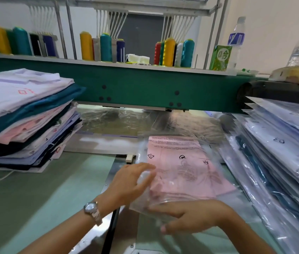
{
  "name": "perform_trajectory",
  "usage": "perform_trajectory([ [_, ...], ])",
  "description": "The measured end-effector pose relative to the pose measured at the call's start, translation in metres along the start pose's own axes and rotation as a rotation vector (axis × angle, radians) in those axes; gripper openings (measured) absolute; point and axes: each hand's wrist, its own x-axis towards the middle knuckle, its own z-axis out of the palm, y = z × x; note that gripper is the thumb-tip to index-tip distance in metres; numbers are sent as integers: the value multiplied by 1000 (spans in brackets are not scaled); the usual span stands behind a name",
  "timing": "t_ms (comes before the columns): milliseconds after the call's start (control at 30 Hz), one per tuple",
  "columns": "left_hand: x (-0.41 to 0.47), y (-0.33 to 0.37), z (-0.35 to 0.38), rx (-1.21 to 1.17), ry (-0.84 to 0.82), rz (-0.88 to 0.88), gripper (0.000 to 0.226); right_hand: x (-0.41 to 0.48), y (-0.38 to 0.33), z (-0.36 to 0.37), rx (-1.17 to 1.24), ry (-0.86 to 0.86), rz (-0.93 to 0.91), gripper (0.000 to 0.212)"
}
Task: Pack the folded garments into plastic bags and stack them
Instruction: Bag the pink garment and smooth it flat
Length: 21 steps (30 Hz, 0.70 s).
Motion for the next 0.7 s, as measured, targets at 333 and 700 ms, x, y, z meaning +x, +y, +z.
perform_trajectory([
  [333, 139, -3, 80, 118, 15, -400, 44, 73, 49, -72, 1114, 798, -231, 35],
  [700, 151, -41, 112, 228, -85, -308, 64, 152, 169, -77, -286, 816, 495, 48],
])
